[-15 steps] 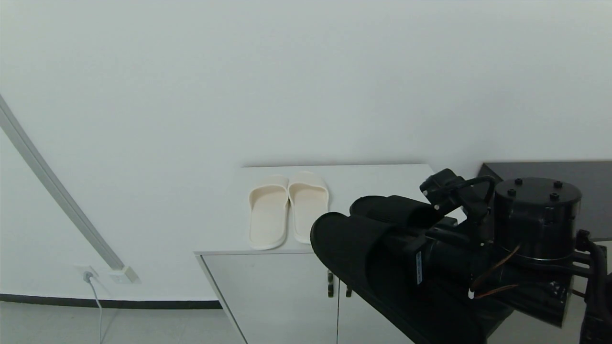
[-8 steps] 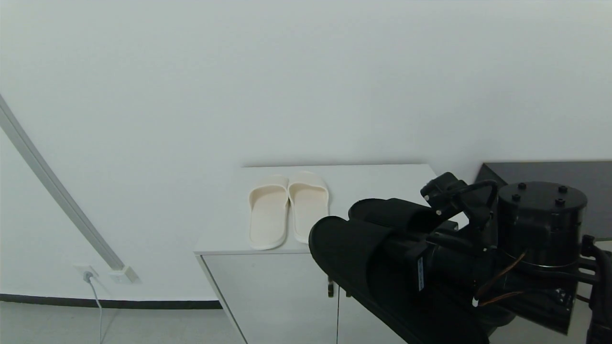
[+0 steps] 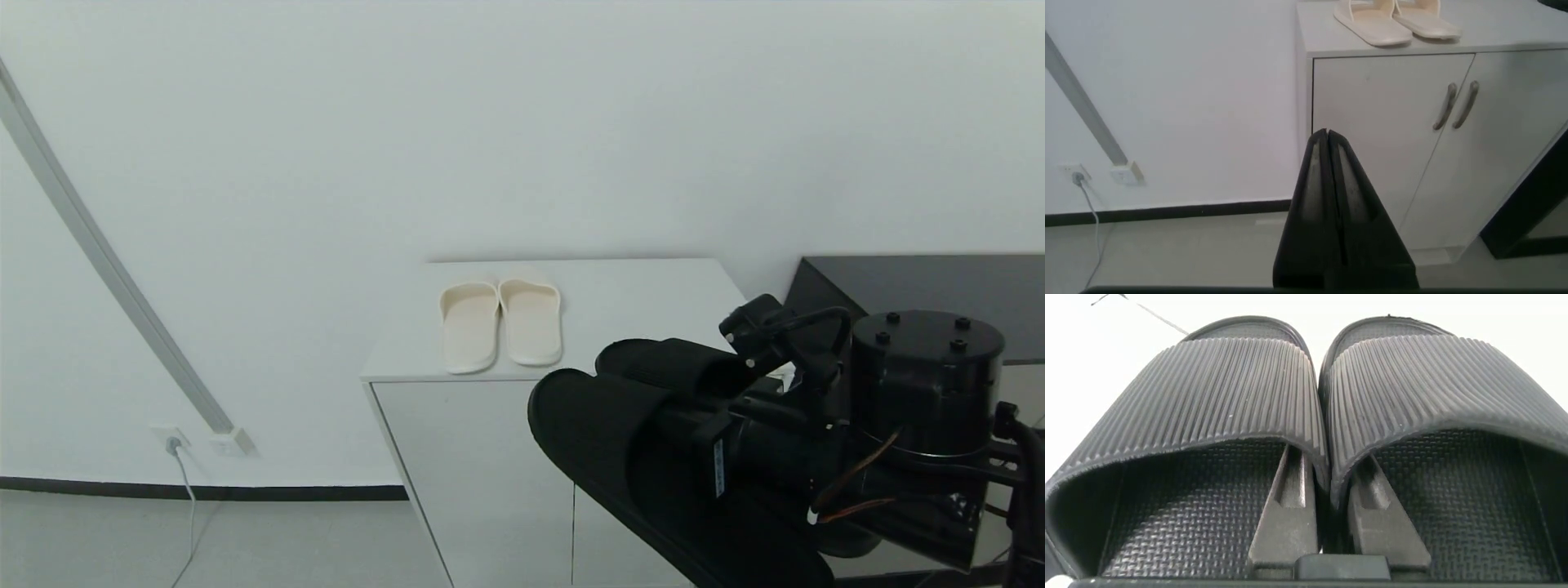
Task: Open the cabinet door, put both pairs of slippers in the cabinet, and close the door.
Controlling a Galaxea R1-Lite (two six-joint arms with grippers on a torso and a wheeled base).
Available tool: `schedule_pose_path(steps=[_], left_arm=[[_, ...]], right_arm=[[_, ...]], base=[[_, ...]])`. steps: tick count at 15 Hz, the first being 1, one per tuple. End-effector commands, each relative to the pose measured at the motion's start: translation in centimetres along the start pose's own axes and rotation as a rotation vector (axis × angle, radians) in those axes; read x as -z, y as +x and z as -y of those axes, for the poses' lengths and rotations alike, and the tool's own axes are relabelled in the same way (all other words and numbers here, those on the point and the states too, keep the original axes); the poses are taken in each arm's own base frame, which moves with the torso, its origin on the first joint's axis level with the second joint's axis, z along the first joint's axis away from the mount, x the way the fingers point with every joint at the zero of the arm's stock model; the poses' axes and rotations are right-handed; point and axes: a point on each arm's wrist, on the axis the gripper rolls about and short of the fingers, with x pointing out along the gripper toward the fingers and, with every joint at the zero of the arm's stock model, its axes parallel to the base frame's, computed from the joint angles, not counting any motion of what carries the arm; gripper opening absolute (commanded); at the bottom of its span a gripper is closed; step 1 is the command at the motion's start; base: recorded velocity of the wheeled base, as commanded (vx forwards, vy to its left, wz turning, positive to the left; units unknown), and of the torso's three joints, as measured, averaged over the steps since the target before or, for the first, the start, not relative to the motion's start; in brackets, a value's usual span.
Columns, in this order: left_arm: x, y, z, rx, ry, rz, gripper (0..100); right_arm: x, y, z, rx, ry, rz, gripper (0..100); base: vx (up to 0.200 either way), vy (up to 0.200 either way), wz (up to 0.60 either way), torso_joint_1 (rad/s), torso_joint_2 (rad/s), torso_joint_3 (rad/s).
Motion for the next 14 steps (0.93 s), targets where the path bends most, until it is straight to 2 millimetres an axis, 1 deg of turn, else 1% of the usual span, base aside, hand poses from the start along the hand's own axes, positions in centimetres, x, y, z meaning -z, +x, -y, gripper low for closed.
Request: schedule_pose_path(steps=[1, 12, 14], left_arm=[[0.0, 0.0, 0.0, 0.000, 0.000, -0.001, 0], [0.0, 0.0, 0.0, 0.000, 0.000, 0.001, 0], [0.0, 0.0, 0.0, 0.000, 0.000, -0.001, 0]], right_arm=[[0.1, 0.0, 0.0, -0.001, 0.000, -0.002, 0], [1.1, -0.2, 0.0, -0.005, -0.012, -0.037, 0], [1.4, -0.4, -0.1, -0.029, -0.020, -0.045, 0]], base=[[0.000, 0.000, 0.00, 0.000, 0.00, 0.000], [0.000, 0.000, 0.00, 0.000, 0.00, 0.000], [0.000, 0.000, 0.00, 0.000, 0.00, 0.000]])
